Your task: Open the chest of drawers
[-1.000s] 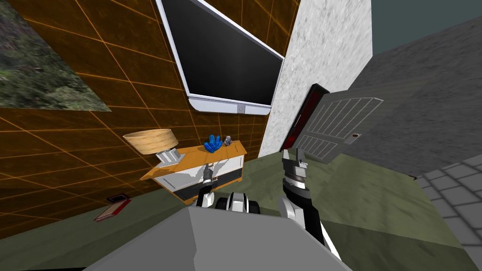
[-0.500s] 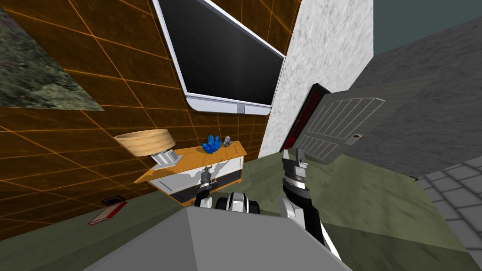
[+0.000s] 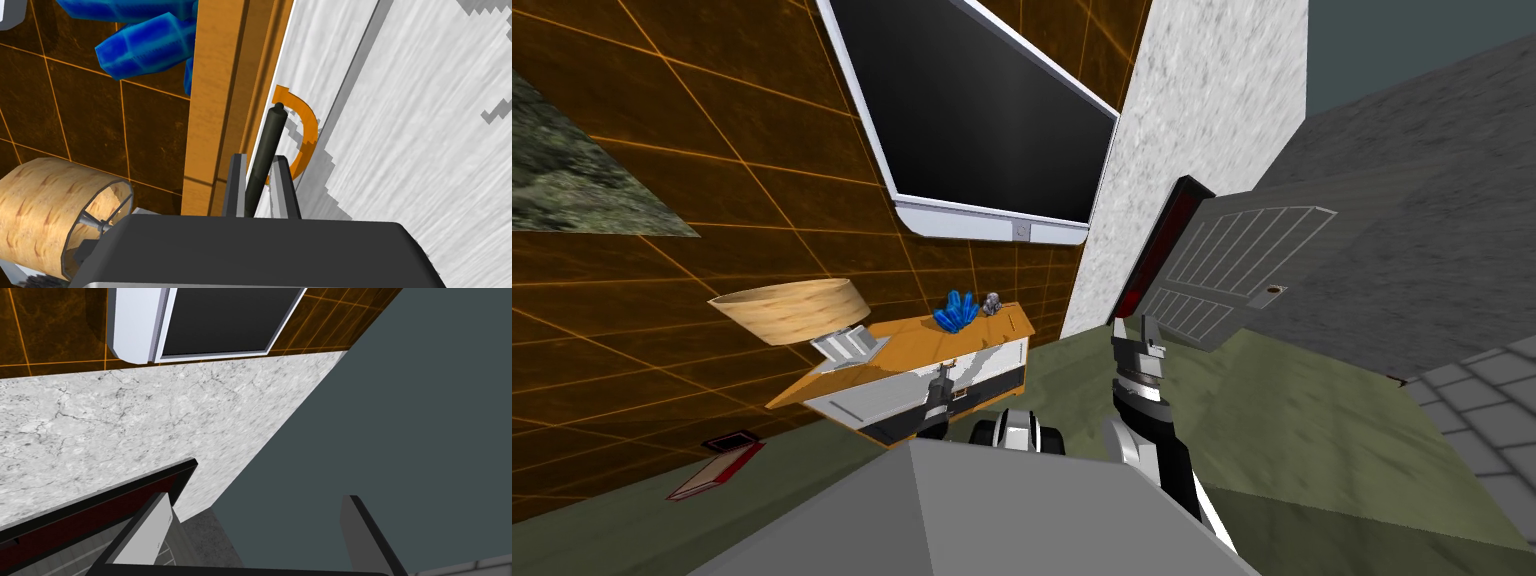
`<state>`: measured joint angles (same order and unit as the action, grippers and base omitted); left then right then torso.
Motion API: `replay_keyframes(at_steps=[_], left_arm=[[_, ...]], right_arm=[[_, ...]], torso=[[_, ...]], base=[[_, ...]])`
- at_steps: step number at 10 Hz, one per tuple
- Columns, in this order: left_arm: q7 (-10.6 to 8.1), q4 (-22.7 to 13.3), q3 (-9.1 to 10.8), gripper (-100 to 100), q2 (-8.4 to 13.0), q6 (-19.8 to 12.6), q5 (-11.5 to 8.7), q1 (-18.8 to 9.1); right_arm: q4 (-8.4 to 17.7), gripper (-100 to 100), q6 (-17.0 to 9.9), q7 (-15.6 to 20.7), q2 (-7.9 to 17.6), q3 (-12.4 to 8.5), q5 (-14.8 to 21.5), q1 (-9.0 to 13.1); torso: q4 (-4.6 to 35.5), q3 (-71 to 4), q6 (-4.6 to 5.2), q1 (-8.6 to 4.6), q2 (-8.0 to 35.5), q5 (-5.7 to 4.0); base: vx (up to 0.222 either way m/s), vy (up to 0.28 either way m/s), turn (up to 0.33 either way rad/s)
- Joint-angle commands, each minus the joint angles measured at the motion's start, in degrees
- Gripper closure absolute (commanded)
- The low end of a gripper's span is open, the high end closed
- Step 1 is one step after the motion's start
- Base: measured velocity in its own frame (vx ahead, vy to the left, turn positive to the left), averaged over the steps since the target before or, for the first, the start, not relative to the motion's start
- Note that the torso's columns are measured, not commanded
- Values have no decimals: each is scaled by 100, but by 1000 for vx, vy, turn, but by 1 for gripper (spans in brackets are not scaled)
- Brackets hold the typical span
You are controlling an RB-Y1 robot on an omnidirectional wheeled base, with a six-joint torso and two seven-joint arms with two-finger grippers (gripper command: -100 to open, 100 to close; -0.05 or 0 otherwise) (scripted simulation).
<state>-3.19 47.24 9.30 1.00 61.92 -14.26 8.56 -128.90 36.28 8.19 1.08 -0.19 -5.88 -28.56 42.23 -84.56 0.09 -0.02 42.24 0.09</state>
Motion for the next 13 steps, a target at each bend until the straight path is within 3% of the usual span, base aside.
replay_keyframes(at_steps=[1, 8, 11, 12, 13], left_arm=[[-136, 253, -59, 100, -13, 95, 59, 438], [-564, 1027, -233, 100, -40, 493, 259, 1673], [-671, 1220, -277, 100, -46, 593, 309, 2109], [-649, 1177, -247, 100, -31, 549, 288, 2000], [-716, 1360, -260, 100, 2, 540, 279, 2212]], right_arm=[[0, 0, 0, 0, 0, 0, 0, -1], [0, 0, 0, 0, 0, 0, 0, 0], [0, 0, 0, 0, 1, -1, 0, -1], [0, 0, 0, 0, 0, 0, 0, 0], [0, 0, 0, 0, 0, 0, 0, 0]], torso=[[7, -5, 2, 2, -4, -5], [3, 0, 1, -7, 1, -3], [13, -9, 6, -6, -5, -12], [10, -5, 5, -14, -1, -13], [11, 5, 4, -11, 13, -9]], base=[[78, -5, -9], [85, -11, -13], [82, -8, -6], [26, 2, 9], [-48, -50, -24]])
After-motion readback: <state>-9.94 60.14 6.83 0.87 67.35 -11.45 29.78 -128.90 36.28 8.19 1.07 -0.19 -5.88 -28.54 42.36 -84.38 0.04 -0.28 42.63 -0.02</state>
